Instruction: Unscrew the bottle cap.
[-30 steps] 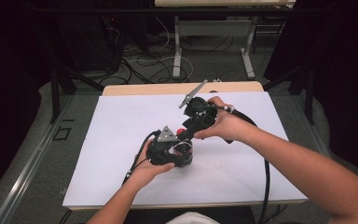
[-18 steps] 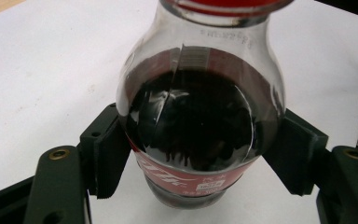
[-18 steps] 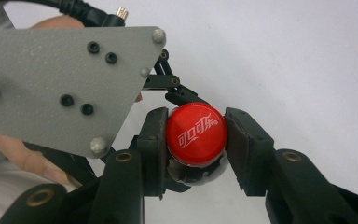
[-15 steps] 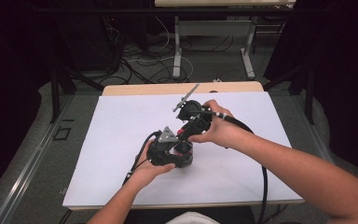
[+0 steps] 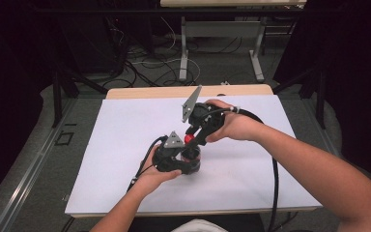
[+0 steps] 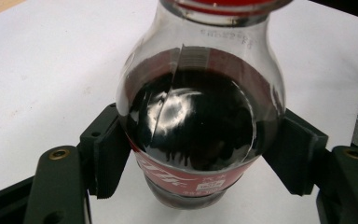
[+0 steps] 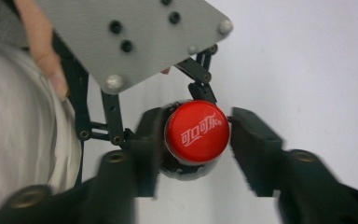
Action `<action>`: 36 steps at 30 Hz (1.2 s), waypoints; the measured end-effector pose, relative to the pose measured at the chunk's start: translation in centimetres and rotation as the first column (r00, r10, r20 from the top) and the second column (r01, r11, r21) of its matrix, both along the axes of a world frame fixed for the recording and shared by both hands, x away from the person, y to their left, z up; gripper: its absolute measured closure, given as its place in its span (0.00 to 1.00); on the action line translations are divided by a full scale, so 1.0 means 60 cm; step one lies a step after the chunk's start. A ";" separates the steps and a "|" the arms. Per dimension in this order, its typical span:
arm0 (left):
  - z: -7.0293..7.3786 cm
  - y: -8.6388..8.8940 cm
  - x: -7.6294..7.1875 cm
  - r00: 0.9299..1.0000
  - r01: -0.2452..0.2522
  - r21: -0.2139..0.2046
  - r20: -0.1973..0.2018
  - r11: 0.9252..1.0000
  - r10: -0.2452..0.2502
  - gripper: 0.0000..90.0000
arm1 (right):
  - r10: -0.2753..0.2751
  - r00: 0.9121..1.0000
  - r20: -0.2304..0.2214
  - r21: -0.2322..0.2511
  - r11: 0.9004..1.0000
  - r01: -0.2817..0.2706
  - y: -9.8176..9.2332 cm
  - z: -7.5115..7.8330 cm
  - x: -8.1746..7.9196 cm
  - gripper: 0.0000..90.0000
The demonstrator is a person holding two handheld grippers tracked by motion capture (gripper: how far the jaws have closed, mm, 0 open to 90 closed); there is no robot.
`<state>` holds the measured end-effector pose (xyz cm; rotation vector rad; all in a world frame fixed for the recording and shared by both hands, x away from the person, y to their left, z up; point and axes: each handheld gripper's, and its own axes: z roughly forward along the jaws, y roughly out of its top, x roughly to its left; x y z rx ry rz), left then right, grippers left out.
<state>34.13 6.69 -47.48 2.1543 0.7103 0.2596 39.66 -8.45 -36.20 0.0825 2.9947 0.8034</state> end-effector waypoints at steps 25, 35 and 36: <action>0.004 0.005 0.001 1.000 0.000 0.003 -0.011 1.000 0.000 0.33 | -0.204 0.979 -0.012 -0.028 0.979 0.204 0.011 0.009 -0.019 0.67; 0.002 0.001 0.000 1.000 0.010 -0.005 0.013 1.000 -0.010 0.33 | 0.034 0.999 -0.010 -0.009 0.999 -0.034 -0.003 0.008 0.006 0.53; 0.002 0.001 0.000 1.000 0.009 -0.006 0.011 1.000 -0.009 0.33 | -0.011 1.000 -0.025 0.001 1.000 0.011 -0.004 0.007 0.004 0.50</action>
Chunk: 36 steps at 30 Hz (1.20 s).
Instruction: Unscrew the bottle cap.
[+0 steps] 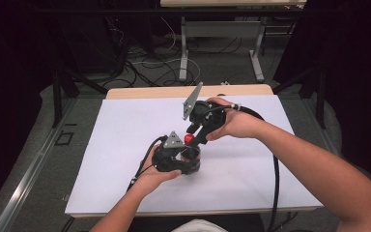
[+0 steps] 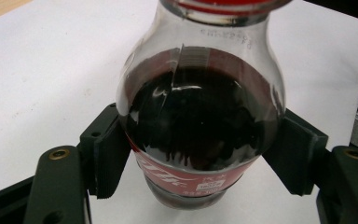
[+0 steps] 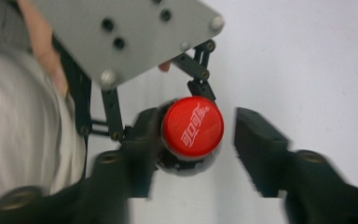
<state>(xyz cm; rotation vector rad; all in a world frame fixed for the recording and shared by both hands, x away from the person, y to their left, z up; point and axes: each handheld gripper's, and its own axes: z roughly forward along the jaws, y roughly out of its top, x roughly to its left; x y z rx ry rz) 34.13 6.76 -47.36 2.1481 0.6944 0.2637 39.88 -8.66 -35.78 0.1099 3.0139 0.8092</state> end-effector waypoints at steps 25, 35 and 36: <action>0.001 0.001 -0.001 1.000 -0.023 0.003 -0.010 1.000 0.023 0.33 | -0.362 0.932 -0.020 -0.030 0.932 0.361 0.019 0.008 -0.032 0.67; 0.000 -0.002 -0.004 1.000 0.000 0.002 -0.004 1.000 0.000 0.33 | 0.034 0.999 0.021 -0.053 0.998 -0.032 0.009 0.009 -0.005 0.68; 0.000 -0.002 -0.004 1.000 0.001 0.007 -0.002 1.000 -0.001 0.33 | 0.069 0.997 0.036 -0.056 0.996 -0.067 0.009 0.010 -0.005 0.67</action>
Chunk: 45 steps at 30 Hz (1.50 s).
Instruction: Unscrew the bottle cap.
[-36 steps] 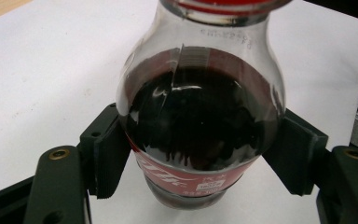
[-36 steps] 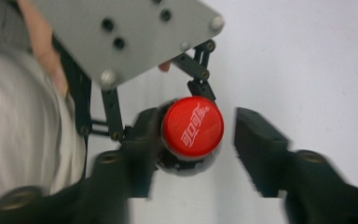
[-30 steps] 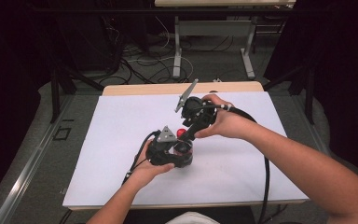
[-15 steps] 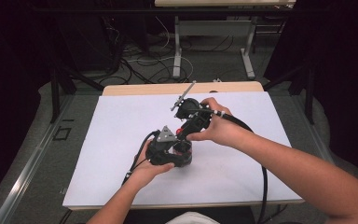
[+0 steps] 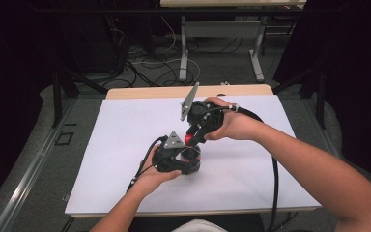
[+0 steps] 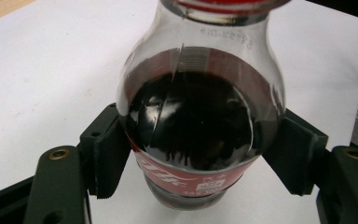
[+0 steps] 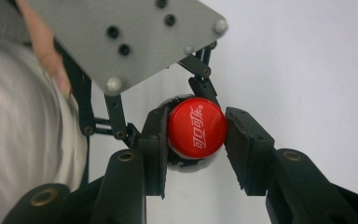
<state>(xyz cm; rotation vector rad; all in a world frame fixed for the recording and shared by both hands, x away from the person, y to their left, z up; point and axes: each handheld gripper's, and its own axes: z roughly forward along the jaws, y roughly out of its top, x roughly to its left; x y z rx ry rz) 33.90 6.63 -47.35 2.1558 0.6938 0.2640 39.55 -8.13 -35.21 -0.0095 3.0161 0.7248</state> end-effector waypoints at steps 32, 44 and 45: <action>0.004 0.006 0.003 1.000 -0.026 -0.010 -0.002 1.000 0.026 0.33 | -0.391 0.919 -0.051 0.060 0.917 0.394 0.009 -0.003 -0.027 0.67; 0.005 0.002 -0.001 1.000 -0.006 -0.024 0.006 1.000 0.006 0.33 | -0.016 1.000 -0.009 0.044 0.999 0.017 -0.001 0.001 0.000 0.68; 0.006 0.003 -0.001 1.000 0.002 -0.024 0.000 1.000 -0.002 0.33 | -0.004 1.000 -0.011 0.044 0.999 0.004 -0.001 0.001 0.001 0.68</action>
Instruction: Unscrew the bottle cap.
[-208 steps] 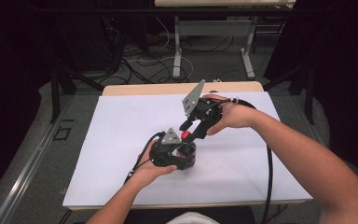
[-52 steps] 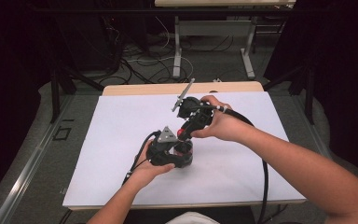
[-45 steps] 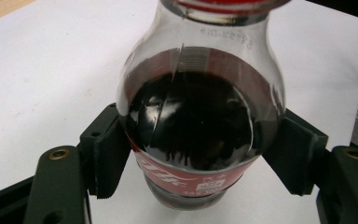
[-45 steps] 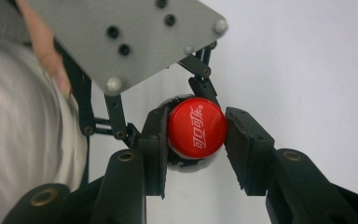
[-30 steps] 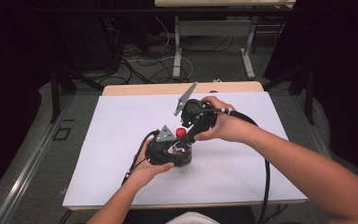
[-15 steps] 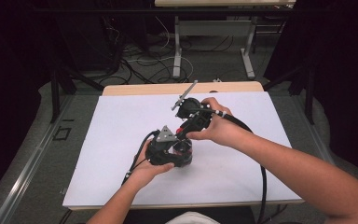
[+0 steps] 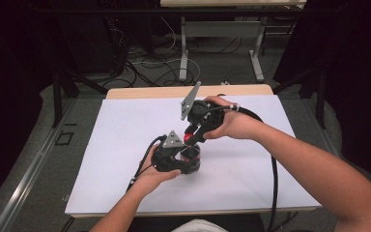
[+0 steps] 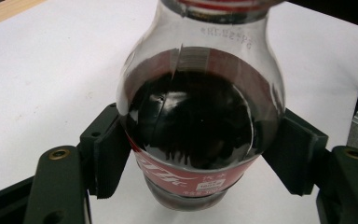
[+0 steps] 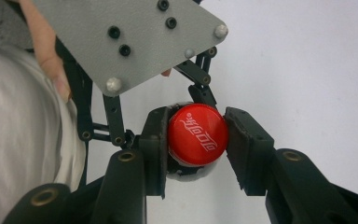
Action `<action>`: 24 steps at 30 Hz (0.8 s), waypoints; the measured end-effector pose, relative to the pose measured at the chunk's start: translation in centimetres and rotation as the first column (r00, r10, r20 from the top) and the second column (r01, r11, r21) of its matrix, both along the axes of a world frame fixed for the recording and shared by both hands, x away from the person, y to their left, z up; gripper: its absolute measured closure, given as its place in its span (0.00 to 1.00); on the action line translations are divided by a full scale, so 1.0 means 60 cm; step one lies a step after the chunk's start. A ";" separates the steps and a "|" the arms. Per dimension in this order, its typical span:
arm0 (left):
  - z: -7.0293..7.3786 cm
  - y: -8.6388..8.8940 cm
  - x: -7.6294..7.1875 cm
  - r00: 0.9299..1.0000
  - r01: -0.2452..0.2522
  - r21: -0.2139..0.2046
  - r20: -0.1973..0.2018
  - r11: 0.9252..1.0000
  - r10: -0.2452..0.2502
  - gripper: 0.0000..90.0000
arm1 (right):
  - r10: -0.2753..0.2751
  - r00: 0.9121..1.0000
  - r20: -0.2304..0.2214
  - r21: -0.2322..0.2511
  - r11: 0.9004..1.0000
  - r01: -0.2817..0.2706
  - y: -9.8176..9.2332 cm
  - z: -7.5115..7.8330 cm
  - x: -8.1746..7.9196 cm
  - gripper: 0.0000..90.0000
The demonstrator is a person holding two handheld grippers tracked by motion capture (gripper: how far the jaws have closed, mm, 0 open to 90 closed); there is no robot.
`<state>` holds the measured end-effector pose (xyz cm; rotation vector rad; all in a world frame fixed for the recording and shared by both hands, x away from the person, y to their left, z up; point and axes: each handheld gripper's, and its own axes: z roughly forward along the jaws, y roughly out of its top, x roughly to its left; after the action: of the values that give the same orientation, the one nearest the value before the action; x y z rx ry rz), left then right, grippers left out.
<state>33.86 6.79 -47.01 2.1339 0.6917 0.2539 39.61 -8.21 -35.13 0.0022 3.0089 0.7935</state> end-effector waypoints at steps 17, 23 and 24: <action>0.001 0.006 0.005 0.999 -0.032 0.007 0.009 0.999 0.032 0.33 | -0.262 0.965 0.028 0.013 0.965 0.261 -0.007 0.002 -0.032 0.54; 0.001 0.005 0.004 0.999 -0.033 0.010 0.012 0.999 0.033 0.33 | -0.323 0.946 0.009 0.039 0.946 0.323 0.000 -0.005 -0.039 0.60; 0.001 0.006 0.004 0.999 -0.032 0.011 0.011 0.999 0.032 0.33 | -0.326 0.945 0.012 0.033 0.945 0.326 0.001 -0.004 -0.041 0.62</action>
<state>34.09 7.13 -46.93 2.1316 0.7196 0.2869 37.18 -8.15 -35.35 0.4782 2.8640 0.7963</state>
